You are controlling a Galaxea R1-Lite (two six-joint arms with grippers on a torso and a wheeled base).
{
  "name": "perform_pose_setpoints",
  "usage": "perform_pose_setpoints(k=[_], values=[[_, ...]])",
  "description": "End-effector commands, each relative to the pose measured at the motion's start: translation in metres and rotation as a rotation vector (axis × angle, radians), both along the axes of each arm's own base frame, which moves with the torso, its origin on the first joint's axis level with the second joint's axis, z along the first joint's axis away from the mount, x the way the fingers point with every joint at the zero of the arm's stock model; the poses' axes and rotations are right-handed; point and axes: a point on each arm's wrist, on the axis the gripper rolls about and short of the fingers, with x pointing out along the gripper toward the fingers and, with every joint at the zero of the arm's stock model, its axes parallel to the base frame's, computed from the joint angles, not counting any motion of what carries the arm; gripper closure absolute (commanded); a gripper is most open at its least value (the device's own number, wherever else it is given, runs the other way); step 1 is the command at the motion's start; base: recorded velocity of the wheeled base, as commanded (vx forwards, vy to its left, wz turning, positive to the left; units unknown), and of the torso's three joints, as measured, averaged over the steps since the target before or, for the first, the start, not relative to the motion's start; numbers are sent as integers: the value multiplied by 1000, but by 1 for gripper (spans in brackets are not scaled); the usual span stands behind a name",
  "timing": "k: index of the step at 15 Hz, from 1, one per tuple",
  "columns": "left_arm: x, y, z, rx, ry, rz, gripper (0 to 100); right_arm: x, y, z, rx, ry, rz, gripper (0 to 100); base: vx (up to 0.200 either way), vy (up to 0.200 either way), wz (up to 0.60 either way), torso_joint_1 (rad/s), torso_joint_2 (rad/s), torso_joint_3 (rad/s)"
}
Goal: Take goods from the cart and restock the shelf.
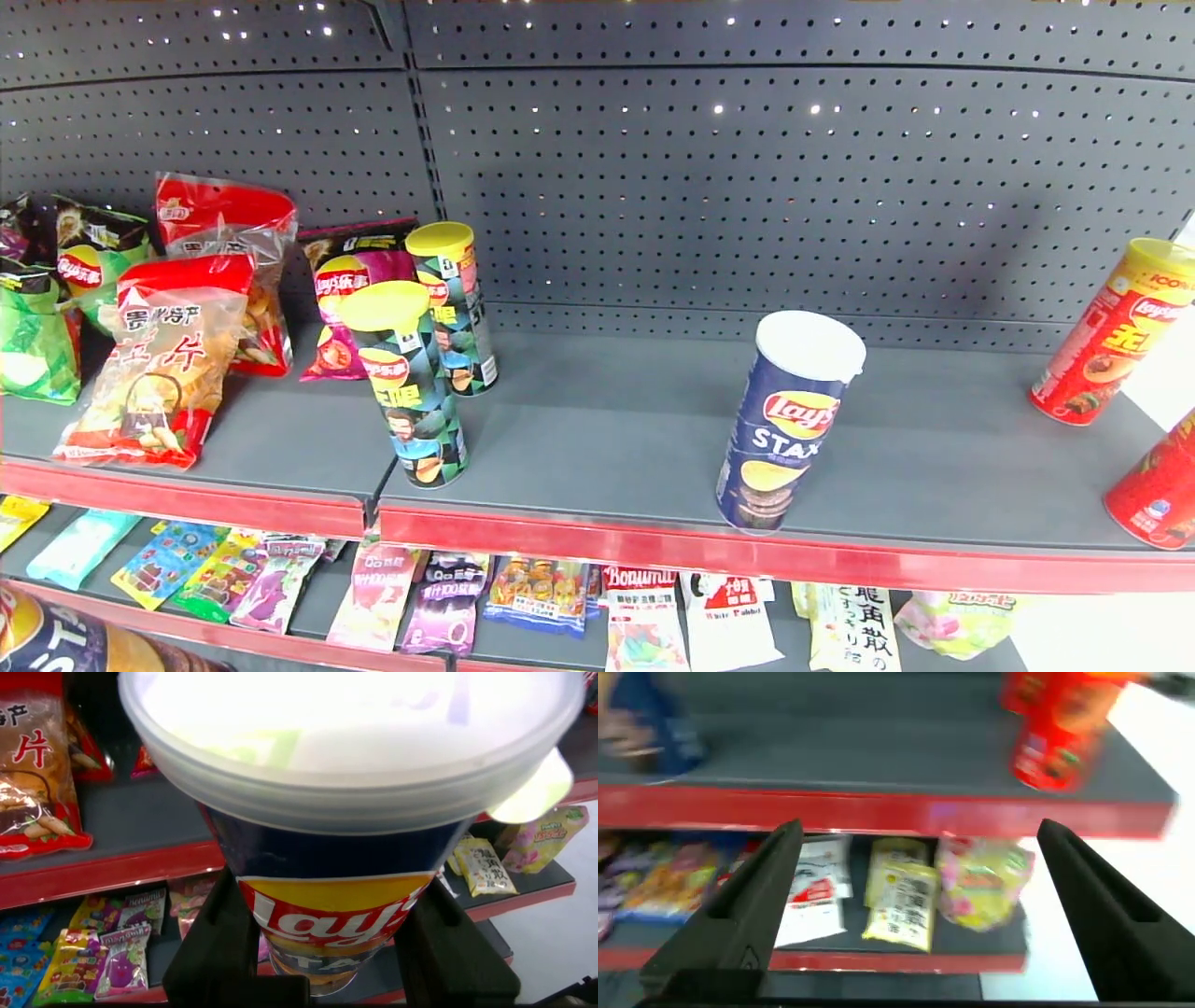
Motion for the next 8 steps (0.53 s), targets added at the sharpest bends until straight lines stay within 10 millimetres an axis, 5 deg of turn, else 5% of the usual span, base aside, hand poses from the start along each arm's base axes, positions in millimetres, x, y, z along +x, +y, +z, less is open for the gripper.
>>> perform_pose_setpoints(k=[1, 5, 8], values=[[0, 0, -1, 1, 2, 0, 100, 1, -1, -5, 42, 26, -43, 0, 0, 0, 0, 0, 0, 0], [0, 0, -2, -1, 3, 0, 100, -1, -2, -6, 41, 2, 168, 0, 0, 0, 0, 0, 0, 0], [-1, 0, -2, -2, -5, 0, 100, -7, -2, -7, 35, -69, 112, 0, 0, 0, 0, 0, 0, 0]])
